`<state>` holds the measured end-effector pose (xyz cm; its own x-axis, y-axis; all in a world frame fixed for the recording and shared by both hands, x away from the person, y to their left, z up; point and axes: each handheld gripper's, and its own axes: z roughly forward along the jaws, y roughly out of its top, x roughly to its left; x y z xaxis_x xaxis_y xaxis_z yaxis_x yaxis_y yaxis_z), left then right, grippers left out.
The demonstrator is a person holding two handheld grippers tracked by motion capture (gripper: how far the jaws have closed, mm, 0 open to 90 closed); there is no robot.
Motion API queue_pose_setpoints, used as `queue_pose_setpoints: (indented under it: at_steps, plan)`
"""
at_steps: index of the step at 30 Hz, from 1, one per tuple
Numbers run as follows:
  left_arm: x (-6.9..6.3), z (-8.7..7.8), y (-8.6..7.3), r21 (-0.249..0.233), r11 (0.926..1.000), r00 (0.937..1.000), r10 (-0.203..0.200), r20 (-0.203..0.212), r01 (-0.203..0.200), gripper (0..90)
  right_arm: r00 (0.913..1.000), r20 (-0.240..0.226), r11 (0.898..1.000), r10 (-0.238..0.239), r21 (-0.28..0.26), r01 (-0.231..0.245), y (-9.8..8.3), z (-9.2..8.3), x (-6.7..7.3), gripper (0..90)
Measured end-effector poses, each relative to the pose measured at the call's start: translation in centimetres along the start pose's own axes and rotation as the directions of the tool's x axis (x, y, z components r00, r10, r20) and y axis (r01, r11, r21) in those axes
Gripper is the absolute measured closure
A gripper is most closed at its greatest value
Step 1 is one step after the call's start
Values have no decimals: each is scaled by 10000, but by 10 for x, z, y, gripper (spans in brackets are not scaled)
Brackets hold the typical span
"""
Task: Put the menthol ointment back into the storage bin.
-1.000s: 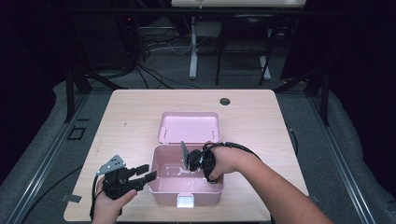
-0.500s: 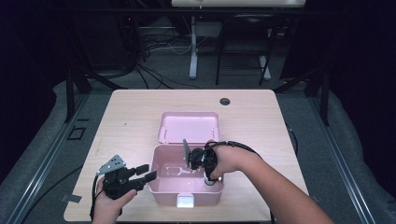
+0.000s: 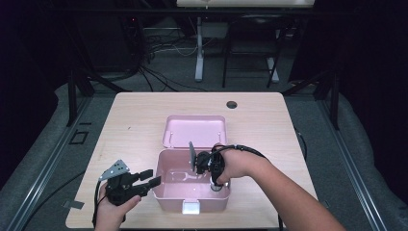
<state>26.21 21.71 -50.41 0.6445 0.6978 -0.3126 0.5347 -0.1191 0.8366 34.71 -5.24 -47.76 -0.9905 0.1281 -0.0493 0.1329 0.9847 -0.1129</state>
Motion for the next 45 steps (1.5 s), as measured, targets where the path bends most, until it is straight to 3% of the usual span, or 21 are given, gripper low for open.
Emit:
queue_pose_setpoints:
  at_steps: [13,33,45]
  plan:
    - [0,-2,0,-97,9999,10000,-45,-53,44,513,9999,99,9997,50,-243,-47,-3,-10,3,481]
    - [0,-1,0,-72,9999,10000,-75,-51,74,513,9991,395,9966,177,-813,-144,-17,-43,4,485]
    - [0,-1,0,-81,9999,10000,-83,-47,83,514,9978,305,9854,585,-1618,-528,-32,-62,3,498]
